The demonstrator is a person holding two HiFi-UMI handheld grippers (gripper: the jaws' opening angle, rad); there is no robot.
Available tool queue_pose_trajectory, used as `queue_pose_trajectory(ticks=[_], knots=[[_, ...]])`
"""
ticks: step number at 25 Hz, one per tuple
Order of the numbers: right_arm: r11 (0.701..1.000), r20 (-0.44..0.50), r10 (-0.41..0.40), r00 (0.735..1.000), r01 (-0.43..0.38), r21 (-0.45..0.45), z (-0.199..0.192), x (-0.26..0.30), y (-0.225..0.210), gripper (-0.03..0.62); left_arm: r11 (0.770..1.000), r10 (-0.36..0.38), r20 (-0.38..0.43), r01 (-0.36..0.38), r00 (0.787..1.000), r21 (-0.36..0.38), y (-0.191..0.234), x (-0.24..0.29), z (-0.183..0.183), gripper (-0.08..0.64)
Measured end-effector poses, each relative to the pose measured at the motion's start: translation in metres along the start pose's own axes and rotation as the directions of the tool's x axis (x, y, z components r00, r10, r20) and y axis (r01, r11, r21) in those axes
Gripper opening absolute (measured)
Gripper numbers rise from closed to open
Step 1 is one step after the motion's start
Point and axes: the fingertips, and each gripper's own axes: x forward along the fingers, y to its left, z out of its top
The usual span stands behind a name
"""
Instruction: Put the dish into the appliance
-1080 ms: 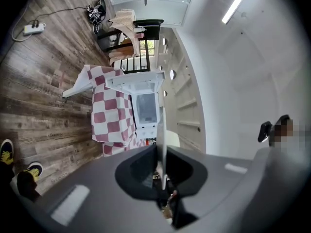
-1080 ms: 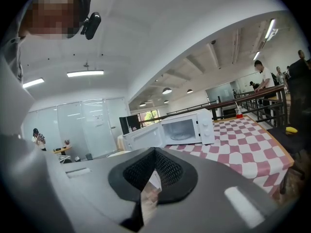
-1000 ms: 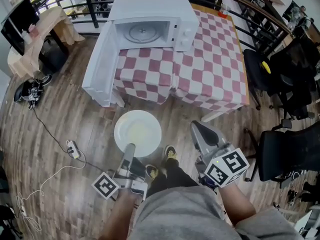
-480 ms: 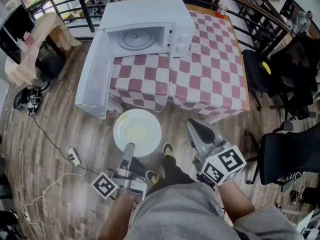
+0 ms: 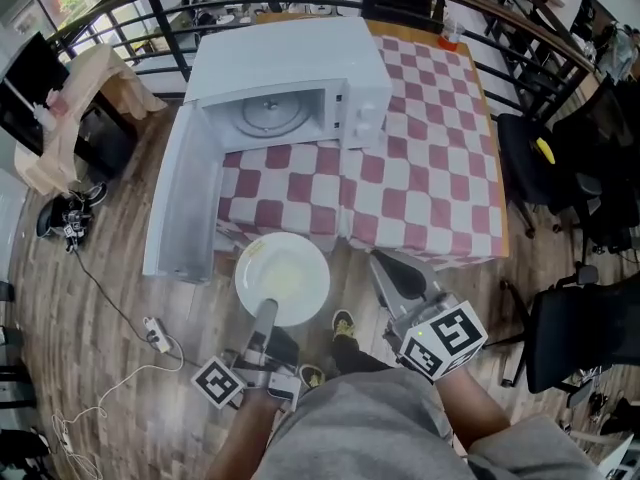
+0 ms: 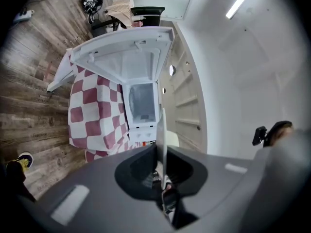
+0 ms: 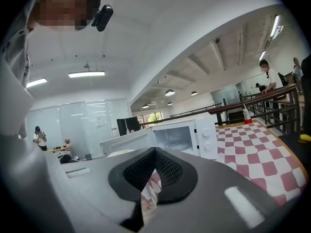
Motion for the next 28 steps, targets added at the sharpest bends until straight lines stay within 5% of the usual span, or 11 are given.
queue_pose_trajectory(ticks=[28], knots=[[0.995, 0.031, 0.099, 0.995, -0.100, 0.027, 0.024, 0.047, -0.065, -0.002, 0.999, 0.005, 0.057, -0.007, 0.998, 0.035, -0.003, 0.076, 0.006, 0.031]])
